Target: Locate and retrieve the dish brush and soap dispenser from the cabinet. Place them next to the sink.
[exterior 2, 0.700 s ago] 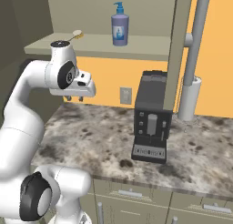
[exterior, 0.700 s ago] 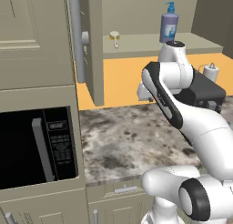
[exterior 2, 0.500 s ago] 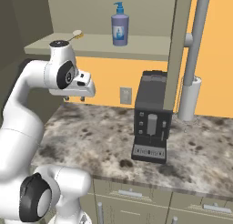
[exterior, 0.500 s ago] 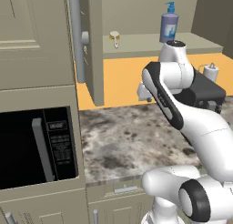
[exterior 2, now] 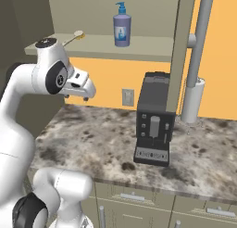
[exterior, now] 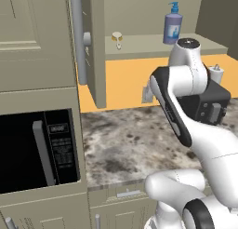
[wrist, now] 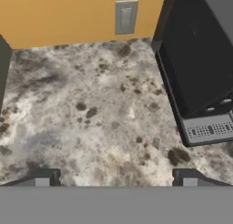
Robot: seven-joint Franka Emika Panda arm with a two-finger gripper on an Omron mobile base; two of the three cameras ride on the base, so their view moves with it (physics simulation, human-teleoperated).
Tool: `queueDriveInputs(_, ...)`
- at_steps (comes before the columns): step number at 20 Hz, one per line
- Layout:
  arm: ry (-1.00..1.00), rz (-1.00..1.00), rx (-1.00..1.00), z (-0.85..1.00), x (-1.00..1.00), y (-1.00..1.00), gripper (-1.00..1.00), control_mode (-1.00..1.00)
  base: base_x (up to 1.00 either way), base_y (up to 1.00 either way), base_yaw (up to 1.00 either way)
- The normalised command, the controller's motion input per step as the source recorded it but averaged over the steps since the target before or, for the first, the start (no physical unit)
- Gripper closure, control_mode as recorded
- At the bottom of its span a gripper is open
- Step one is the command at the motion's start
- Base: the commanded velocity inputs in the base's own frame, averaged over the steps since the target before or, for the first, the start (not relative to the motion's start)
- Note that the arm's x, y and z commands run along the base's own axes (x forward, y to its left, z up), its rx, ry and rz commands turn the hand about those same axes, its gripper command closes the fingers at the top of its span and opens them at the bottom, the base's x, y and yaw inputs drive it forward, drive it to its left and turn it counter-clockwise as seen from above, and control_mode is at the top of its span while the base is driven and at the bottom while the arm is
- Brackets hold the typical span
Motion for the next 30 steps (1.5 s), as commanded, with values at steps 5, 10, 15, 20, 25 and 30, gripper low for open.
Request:
queueDriveInputs(5, -0.31, -0.18, -0.02, 0.46, 0.00, -0.15, -1.00, -1.00, 0.00, 0.00, 0.00)
queueDriveInputs(10, -0.32, -0.10, -0.01, 0.33, 0.00, -0.26, -1.00, -1.00, 0.00, 0.00, 0.00)
queueDriveInputs(15, -0.30, -0.03, 0.00, 0.47, 0.00, -0.28, -1.00, -1.00, 0.00, 0.00, 0.00)
queueDriveInputs(20, -0.23, -0.01, -0.04, 0.57, 0.00, -0.27, -1.00, -1.00, 0.00, 0.00, 0.00)
queueDriveInputs(25, -0.06, 0.06, -0.18, 0.47, 0.01, -0.07, -1.00, -1.00, 0.00, 0.00, 0.00)
queueDriveInputs(30, 0.06, 0.10, -0.11, 0.32, 0.23, -0.07, -1.00, -1.00, 0.00, 0.00, 0.00)
